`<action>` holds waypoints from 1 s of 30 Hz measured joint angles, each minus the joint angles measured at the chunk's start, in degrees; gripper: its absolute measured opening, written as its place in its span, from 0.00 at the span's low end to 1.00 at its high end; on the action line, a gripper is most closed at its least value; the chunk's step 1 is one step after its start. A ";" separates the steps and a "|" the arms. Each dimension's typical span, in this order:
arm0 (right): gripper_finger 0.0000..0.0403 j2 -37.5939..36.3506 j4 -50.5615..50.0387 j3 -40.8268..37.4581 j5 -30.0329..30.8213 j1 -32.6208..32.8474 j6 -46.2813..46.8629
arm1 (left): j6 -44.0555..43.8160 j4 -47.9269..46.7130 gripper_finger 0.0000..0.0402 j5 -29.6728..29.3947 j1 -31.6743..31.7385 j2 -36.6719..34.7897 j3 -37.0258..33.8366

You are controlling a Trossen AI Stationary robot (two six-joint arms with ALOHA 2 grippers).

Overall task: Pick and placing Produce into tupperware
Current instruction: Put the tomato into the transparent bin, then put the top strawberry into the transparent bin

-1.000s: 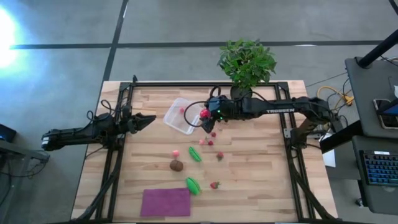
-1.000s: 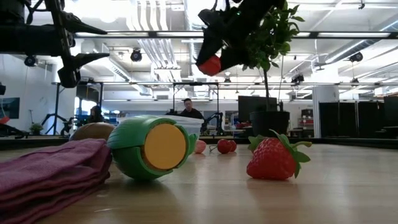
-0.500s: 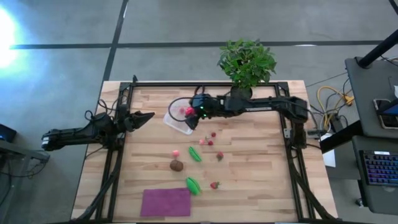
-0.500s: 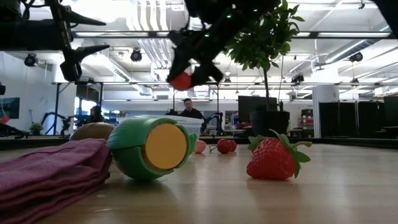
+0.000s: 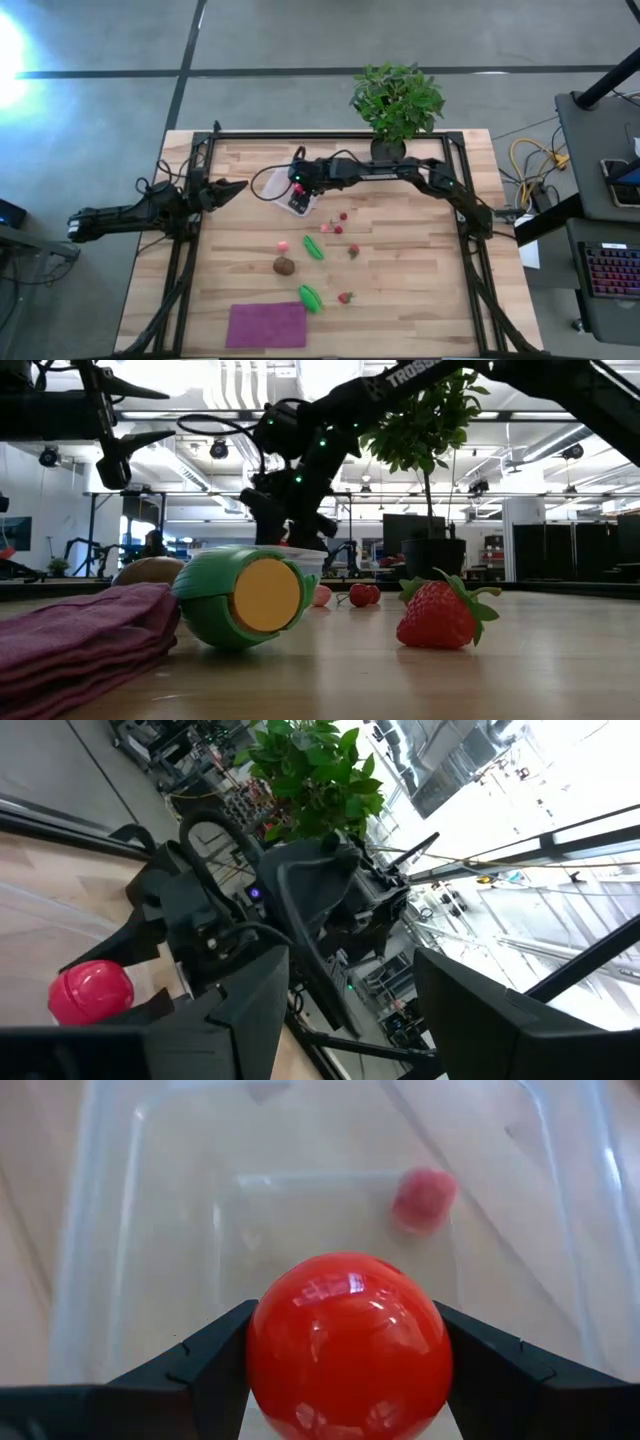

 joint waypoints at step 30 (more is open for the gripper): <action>0.84 -0.76 -11.22 6.04 4.34 2.30 -3.97 | -0.02 0.03 0.50 0.19 0.00 -1.28 0.22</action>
